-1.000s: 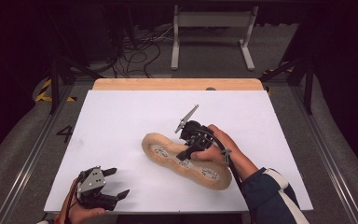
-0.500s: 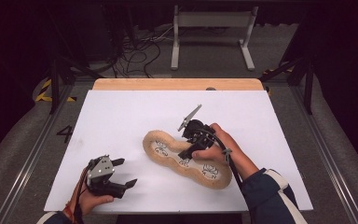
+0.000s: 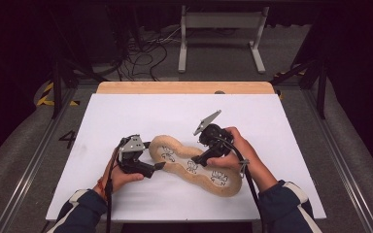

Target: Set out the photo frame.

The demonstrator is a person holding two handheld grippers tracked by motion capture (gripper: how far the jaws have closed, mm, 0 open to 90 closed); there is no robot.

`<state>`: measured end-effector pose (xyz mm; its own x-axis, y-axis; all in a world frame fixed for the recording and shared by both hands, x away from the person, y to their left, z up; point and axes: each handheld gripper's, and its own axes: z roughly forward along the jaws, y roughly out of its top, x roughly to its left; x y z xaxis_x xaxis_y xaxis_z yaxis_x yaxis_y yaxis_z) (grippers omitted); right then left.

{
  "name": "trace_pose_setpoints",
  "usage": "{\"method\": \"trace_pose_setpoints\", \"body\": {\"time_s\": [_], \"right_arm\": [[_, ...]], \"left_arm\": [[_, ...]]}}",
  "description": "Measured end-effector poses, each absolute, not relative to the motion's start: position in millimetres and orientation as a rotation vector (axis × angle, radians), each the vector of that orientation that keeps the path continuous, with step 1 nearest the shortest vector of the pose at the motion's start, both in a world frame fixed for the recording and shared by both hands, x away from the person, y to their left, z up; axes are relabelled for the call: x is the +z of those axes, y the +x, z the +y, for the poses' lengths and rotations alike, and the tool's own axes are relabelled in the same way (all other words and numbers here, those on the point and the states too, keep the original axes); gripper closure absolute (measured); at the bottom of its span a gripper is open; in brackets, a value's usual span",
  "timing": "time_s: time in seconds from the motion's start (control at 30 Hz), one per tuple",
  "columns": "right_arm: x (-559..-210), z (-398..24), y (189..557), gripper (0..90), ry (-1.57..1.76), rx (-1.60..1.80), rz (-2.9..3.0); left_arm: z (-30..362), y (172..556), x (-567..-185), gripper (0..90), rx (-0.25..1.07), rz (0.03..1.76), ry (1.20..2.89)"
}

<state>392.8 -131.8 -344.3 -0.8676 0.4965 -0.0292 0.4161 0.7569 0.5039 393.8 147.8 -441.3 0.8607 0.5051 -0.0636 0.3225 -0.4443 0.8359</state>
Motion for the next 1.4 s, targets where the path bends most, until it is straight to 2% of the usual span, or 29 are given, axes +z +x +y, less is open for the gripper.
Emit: {"method": "trace_pose_setpoints", "body": {"time_s": [0.13, 0.37, 0.5, 0.63, 0.77, 0.9, 1.0, 1.17, 1.27, 1.4], "right_arm": [[-341, -138, 382, 25.6, 0.714, 0.794, 2.734], [-333, -167, 352, 27.8, 0.679, 0.959, 2.561], [-336, -181, 339, 30.5, 0.709, 0.971, 2.487], [-349, -211, 320, 35.2, 0.806, 1.101, 2.396], [-362, -226, 307, 36.2, 0.865, 1.161, 2.359], [-374, -236, 293, 36.3, 0.900, 1.176, 2.320], [-383, -243, 286, 37.3, 0.944, 1.193, 2.303], [-397, -252, 284, 41.6, 1.000, 1.268, 2.266], [-401, -249, 282, 47.5, 0.977, 1.265, 2.256], [-403, -246, 280, 53.3, 0.976, 1.266, 2.239]], "left_arm": [[147, 399, -444, 13.2, 0.264, 0.604, 2.087], [149, 411, -449, 12.3, 0.286, 0.632, 2.113], [147, 414, -449, 17.4, 0.277, 0.628, 2.108], [141, 417, -448, 22.6, 0.245, 0.594, 2.115], [137, 417, -448, 23.4, 0.233, 0.573, 2.133], [127, 412, -448, 22.8, 0.274, 0.517, 2.201], [130, 413, -448, 23.5, 0.266, 0.524, 2.184], [143, 415, -440, 18.0, 0.322, 0.602, 2.024], [141, 416, -439, 19.8, 0.292, 0.588, 2.016], [136, 415, -441, 27.3, 0.245, 0.540, 2.052]]}}
